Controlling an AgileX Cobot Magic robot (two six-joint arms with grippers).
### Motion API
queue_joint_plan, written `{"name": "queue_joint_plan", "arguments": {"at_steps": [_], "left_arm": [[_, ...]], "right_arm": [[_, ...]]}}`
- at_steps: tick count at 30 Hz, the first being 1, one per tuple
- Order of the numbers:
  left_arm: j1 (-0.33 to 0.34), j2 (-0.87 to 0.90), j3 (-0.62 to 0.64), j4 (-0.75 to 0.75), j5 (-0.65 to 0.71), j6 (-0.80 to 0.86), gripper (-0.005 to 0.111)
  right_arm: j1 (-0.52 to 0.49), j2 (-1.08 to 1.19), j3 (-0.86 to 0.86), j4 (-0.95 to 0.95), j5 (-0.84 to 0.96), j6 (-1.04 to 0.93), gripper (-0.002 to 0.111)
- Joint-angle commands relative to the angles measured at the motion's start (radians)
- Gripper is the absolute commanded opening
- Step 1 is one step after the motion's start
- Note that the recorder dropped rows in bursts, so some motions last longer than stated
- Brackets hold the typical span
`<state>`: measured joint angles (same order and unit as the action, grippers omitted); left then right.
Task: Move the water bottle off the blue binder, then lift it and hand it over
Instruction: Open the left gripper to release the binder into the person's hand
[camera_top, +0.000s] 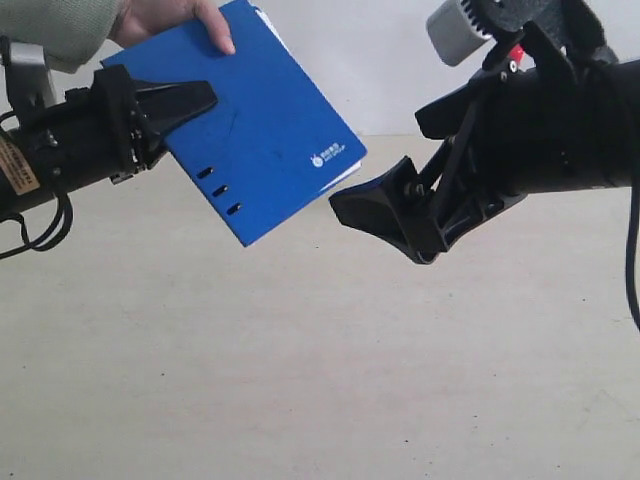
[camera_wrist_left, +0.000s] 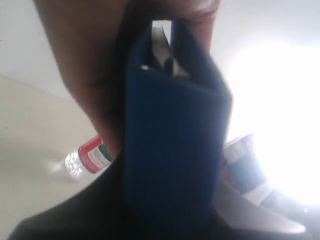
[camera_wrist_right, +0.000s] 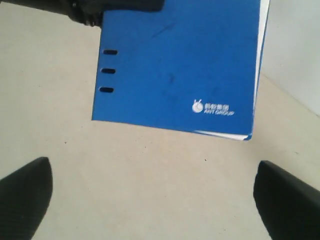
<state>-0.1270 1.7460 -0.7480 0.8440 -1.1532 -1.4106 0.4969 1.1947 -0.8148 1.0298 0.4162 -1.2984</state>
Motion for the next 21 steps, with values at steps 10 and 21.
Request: {"name": "queue_joint_plan", "arguments": {"at_steps": [10,21], "left_arm": [[0.037,0.006,-0.020,0.007,-0.068,-0.043,0.078],[0.392,-0.009,0.112,0.261,-0.068,-0.103,0.066]], "right_arm": [[0.001,-0.010,-0.006,0.004,0.015,0.025,0.101],[0.001,-0.010,-0.006,0.004,0.015,0.029,0.101]]}}
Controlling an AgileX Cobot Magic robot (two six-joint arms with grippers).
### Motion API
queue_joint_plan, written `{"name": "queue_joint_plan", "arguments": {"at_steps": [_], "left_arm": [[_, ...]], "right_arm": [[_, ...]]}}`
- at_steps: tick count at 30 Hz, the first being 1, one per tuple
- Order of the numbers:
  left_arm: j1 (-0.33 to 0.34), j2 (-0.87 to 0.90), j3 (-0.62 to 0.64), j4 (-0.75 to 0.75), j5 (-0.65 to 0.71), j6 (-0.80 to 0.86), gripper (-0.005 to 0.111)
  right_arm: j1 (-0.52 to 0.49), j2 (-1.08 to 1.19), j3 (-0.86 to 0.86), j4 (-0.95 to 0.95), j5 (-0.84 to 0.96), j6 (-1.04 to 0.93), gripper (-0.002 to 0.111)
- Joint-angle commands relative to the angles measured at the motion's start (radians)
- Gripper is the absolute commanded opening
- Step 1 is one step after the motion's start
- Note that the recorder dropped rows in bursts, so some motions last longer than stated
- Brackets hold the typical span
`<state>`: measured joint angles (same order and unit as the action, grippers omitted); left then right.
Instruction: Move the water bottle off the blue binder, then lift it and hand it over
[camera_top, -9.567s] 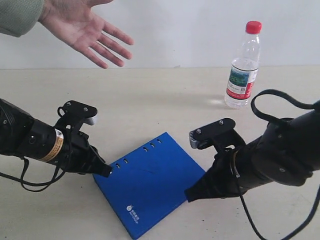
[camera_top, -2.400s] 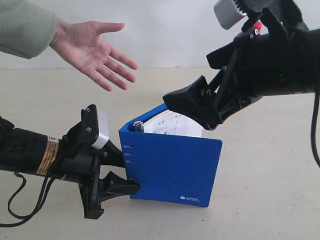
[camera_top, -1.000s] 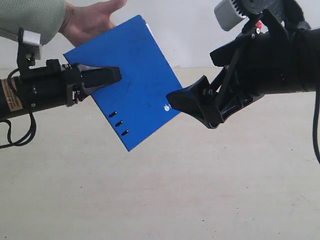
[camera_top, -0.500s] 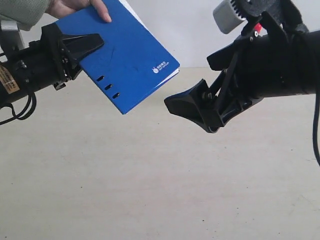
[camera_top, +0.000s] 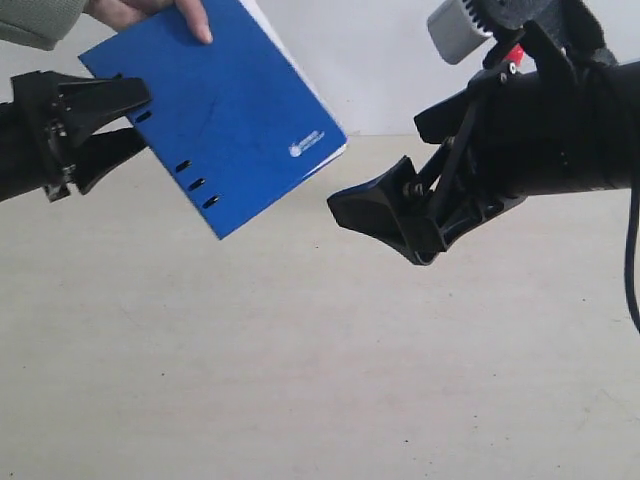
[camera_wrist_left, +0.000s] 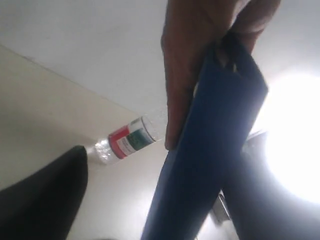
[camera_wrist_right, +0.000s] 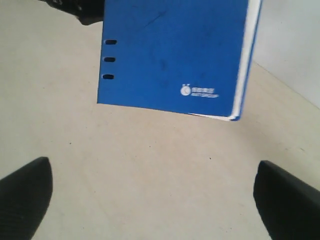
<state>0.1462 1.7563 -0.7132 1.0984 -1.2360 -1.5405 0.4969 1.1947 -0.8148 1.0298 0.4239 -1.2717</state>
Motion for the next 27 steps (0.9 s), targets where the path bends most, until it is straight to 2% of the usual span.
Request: {"name": "queue_joint_plan", "arguments": {"at_steps": [1,5,8,10,11,14,15,20,24,25,27], "left_arm": [[0.149,-0.028,0.105,0.007,0.015,0.062,0.066],[0.217,-0.065,0.171,0.079,0.015,0.192,0.065],[0.208,-0.115,0.173,0.239,0.015,0.244,0.064],[0.178,-0.167,0.191,0.282,0.015,0.249,0.059],[0.165,-0.198,0.206,0.286,0.015,0.260,0.050],[0.152,-0.298,0.254,0.288,0.015,0.312,0.012],[0.152,-0.359,0.268,0.285,0.015,0.328,0.006],[0.152,-0.565,0.307,0.254,0.015,0.265,0.004],[0.152,-0.781,0.311,0.234,0.015,0.229,0.004],[0.152,-0.828,0.311,0.221,0.052,0.217,0.004],[0.152,-0.953,0.311,0.193,0.237,0.189,0.004]], "right_arm": [[0.001,-0.010,-0.006,0.004,0.007,0.002,0.101],[0.001,-0.010,-0.006,0.004,0.005,0.003,0.100],[0.001,-0.010,-0.006,0.004,-0.009,0.018,0.084],[0.001,-0.010,-0.006,0.004,-0.023,0.039,0.061],[0.001,-0.010,-0.006,0.004,-0.019,0.044,0.046],[0.001,-0.010,-0.006,0.000,0.019,0.049,0.000],[0.001,-0.010,-0.006,0.000,0.029,0.058,0.002],[0.001,-0.031,-0.002,0.002,0.034,0.095,0.000],[0.001,-0.138,0.028,0.007,-0.006,0.109,0.000],[0.001,-0.171,0.040,0.010,-0.026,0.112,0.000],[0.001,-0.263,0.080,0.022,-0.081,0.122,0.000]]}}
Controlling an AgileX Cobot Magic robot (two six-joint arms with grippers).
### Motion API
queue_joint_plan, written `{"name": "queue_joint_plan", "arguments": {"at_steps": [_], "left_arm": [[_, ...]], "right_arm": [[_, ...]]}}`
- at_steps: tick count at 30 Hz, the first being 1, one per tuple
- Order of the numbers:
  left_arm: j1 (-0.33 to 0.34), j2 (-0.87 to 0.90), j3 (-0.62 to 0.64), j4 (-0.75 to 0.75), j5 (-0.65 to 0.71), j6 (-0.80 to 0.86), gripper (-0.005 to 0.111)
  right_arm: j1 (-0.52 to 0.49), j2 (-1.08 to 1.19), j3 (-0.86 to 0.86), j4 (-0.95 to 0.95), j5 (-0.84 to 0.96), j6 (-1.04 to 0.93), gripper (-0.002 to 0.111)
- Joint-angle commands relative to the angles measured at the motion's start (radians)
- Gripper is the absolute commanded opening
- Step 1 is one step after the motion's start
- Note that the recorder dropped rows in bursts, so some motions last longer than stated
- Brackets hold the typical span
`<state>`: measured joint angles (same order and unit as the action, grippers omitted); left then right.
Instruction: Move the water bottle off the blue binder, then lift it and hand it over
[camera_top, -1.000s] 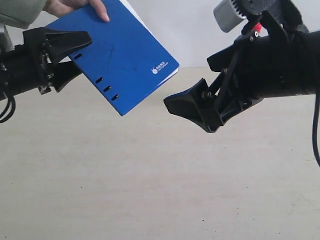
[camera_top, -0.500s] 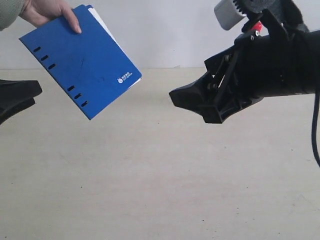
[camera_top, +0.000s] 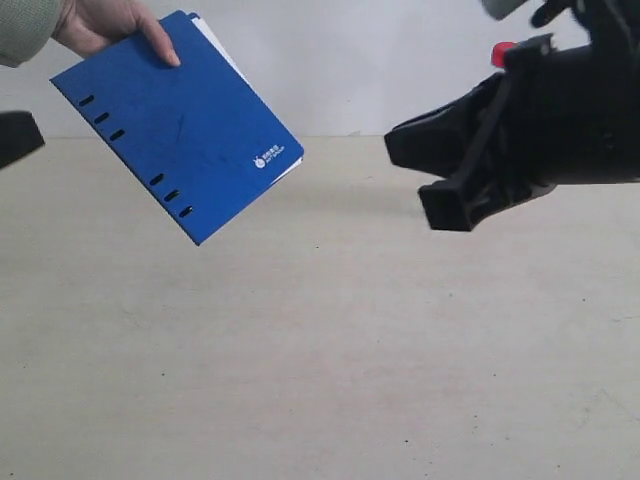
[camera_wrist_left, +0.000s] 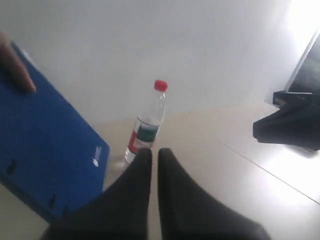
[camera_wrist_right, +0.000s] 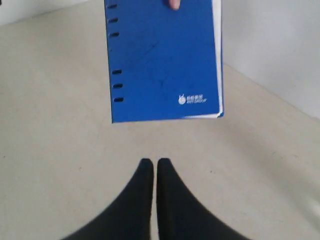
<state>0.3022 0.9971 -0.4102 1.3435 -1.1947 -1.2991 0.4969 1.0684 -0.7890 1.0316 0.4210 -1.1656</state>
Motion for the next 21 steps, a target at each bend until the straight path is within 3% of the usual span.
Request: {"name": "queue_joint_plan", "arguments": {"at_steps": [1,6,8,9,12,15,21], "left_arm": [[-0.004,-0.226,0.008,-0.059,0.274,-0.069,0.004],[-0.004,-0.412,0.011,-0.070,0.786,-0.205,0.004],[-0.004,-0.449,0.022,-0.065,0.848,-0.264,0.004],[-0.004,-0.472,0.033,-0.060,0.828,-0.270,0.004],[-0.004,-0.552,0.059,-0.016,0.595,-0.312,0.004],[-0.004,-0.619,0.073,0.078,0.564,-0.399,0.004],[-0.004,-0.647,0.074,0.112,0.328,-0.399,0.004]], "right_arm": [[0.001,-0.176,0.072,0.034,-0.108,0.016,0.000],[0.001,-0.412,0.211,0.118,-0.332,0.036,0.000],[0.001,-0.486,0.268,0.138,-0.401,0.043,0.000],[0.001,-0.527,0.299,0.138,-0.421,0.050,0.000],[0.001,-0.721,0.428,0.138,-0.435,0.054,0.000],[0.001,-0.902,0.494,0.138,-0.439,0.057,0.000],[0.001,-1.010,0.500,0.138,-0.442,0.057,0.000]]}}
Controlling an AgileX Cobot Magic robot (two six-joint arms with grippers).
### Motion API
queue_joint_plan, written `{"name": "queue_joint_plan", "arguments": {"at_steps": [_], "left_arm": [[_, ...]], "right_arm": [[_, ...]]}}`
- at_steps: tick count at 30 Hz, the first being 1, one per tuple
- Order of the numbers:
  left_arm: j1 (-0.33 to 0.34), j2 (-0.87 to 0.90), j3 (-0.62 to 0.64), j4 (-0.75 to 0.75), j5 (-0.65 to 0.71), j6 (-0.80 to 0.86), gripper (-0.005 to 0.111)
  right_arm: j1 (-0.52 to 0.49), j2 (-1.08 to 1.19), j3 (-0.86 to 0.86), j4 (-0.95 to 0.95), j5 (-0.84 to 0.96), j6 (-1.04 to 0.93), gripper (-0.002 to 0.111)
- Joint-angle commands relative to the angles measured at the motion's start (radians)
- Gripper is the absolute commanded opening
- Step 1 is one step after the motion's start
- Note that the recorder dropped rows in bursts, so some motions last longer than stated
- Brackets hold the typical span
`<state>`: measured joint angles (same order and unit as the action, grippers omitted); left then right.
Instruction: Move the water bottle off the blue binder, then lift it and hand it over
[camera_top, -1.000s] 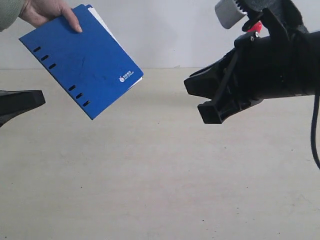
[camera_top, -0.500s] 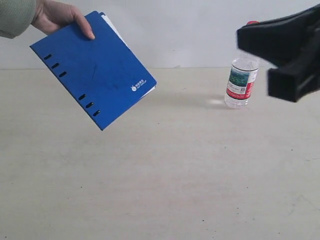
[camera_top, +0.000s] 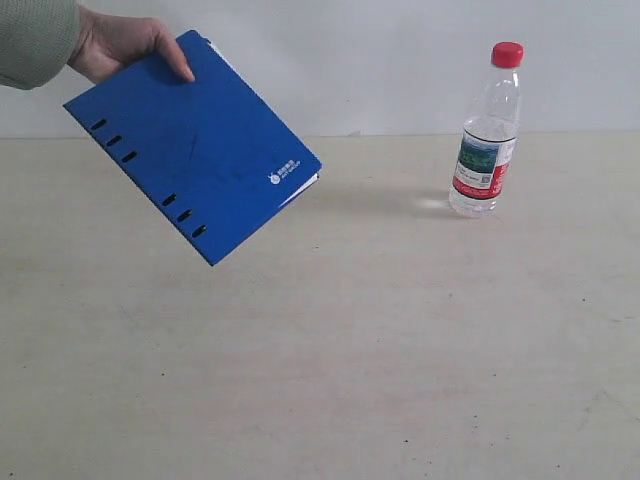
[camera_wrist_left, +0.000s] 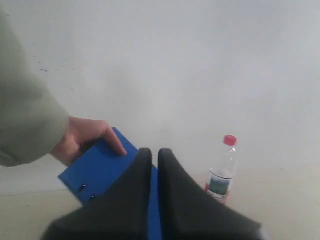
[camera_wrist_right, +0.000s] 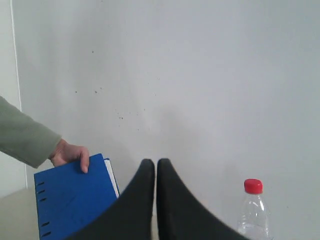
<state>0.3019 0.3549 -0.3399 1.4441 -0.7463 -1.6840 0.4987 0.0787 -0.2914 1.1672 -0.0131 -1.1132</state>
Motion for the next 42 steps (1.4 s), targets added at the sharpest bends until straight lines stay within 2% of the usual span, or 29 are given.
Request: {"name": "queue_joint_plan", "arguments": {"at_steps": [1,30,36,39,42], "left_arm": [[-0.003,-0.005,0.004,0.012,-0.133,-0.014,0.004],[-0.003,-0.005,0.004,0.012,-0.140,-0.014,0.004],[-0.003,-0.072,0.004,0.010,-0.120,-0.012,0.004],[-0.021,-0.074,0.024,-0.099,-0.107,0.017,0.004],[-0.036,-0.086,0.052,-0.246,-0.066,0.121,0.004]], "right_arm": [[-0.001,-0.020,0.002,0.003,-0.008,0.005,0.000],[-0.001,-0.020,0.002,0.005,-0.007,0.009,0.000],[-0.001,-0.020,0.002,0.005,-0.007,0.009,0.000],[-0.001,-0.020,0.002,0.005,-0.007,0.009,0.000],[-0.001,-0.020,0.002,0.005,-0.007,0.009,0.000]]}}
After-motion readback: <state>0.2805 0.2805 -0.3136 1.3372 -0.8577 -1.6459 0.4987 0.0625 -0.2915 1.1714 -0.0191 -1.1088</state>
